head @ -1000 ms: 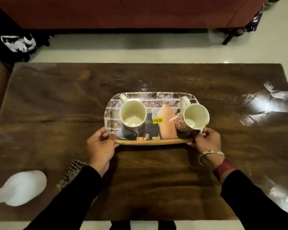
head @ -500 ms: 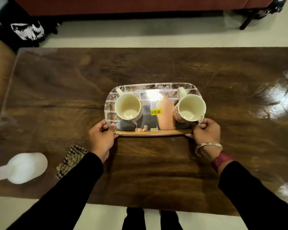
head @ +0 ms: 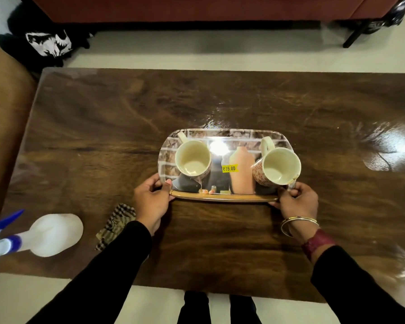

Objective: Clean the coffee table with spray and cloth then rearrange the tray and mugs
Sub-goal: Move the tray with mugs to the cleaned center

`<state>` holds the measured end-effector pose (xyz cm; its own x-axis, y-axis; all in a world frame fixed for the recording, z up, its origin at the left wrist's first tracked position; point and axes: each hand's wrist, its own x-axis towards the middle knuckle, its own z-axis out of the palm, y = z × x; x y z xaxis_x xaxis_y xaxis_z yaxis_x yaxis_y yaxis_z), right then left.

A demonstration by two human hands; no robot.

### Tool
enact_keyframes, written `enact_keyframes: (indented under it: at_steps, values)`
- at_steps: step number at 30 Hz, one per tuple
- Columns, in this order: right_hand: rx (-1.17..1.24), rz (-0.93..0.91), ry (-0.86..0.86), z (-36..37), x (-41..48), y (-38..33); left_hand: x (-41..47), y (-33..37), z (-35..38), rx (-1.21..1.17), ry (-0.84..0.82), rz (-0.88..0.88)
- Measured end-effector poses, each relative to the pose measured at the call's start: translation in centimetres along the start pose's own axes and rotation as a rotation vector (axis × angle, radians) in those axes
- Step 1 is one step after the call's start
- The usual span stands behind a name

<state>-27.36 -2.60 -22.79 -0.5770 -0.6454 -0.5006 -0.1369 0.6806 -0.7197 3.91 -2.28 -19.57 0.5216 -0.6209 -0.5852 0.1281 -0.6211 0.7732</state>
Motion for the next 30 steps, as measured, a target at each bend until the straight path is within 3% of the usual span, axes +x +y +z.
enact_keyframes:
  at_steps: [6, 9, 12, 14, 16, 21, 27, 30]
  values:
    - [0.001, 0.018, -0.011, -0.2, 0.2, 0.3, 0.1, -0.3, 0.0, 0.001, 0.013, -0.022]
    - [-0.025, 0.016, 0.012, -0.5, -0.7, -0.5, -0.2, -0.1, 0.0, 0.218, 0.188, 0.048]
    - [-0.243, -0.306, 0.143, -1.7, -2.7, -1.8, -2.1, 1.5, 0.3, 0.418, 0.298, 0.308]
    - [-0.264, -0.513, 0.094, -2.0, -3.4, -2.1, -3.4, 2.6, 1.1, 0.419, 0.172, 0.444]
    - [-0.252, -0.608, -0.014, -1.8, -3.2, -1.9, -4.1, 2.8, 2.0, 0.467, 0.05, 0.53]
    - [-0.1, -0.603, -0.104, -0.3, -2.7, -2.4, -4.7, 2.9, 4.8, 0.452, 0.053, 0.555]
    - [0.053, -0.614, 0.082, 1.1, -3.2, -3.9, -4.0, 3.0, 5.8, 0.472, 0.235, 0.616]
    - [0.102, -0.562, 0.144, 1.5, -3.5, -4.5, -3.0, 3.3, 4.5, 0.507, 0.189, 0.717]
